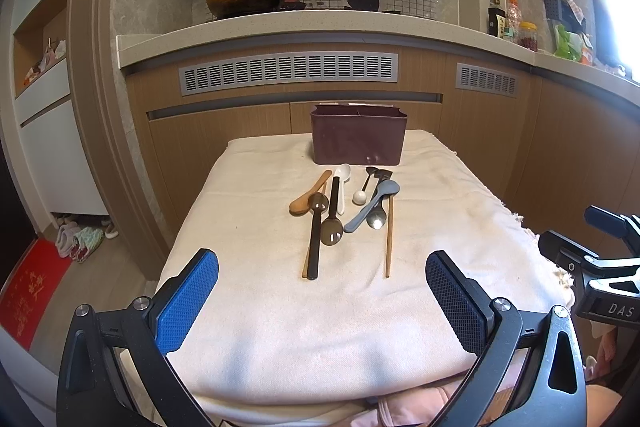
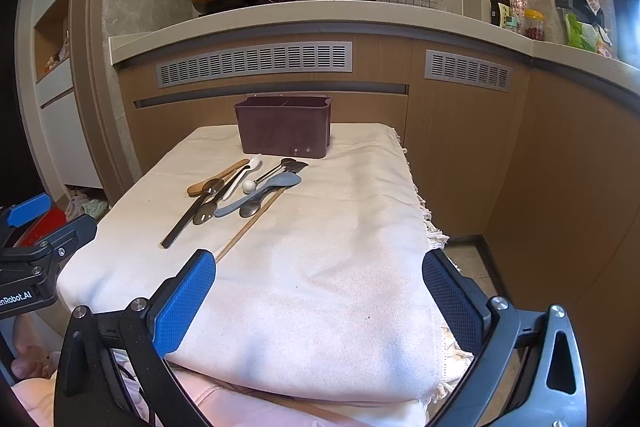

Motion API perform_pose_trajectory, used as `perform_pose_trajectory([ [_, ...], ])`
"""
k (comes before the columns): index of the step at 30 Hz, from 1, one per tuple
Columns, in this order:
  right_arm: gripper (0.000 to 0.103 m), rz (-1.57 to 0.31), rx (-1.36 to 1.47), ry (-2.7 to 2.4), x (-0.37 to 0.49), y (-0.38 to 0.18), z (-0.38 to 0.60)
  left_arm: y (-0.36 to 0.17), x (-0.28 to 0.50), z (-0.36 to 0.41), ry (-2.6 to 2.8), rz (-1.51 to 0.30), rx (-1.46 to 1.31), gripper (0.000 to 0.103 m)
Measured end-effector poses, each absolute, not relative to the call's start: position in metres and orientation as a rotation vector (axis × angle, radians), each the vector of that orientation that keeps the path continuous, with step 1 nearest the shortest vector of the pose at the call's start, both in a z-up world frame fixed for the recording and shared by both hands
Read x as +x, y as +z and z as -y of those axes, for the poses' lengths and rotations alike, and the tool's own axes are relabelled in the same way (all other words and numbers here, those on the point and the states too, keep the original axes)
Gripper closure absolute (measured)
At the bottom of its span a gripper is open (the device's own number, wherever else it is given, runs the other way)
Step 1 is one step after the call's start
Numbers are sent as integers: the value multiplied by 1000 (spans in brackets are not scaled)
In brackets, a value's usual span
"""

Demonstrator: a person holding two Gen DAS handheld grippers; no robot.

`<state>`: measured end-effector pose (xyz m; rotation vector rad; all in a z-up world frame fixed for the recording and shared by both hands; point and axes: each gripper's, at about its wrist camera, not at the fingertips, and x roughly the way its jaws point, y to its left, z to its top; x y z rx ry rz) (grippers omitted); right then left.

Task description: Organize utensils

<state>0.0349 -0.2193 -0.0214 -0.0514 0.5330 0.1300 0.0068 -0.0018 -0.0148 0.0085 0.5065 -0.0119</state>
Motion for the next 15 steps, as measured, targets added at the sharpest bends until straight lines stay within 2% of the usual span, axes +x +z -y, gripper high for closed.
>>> perform_pose_trajectory([
  [7,0,-557,-49,142,50,-20,223,-13,27,0,-47,-553,22,0],
  [15,0,-598,-81,144,111,-21,214,-10,88,-13,-92,-576,6,0],
])
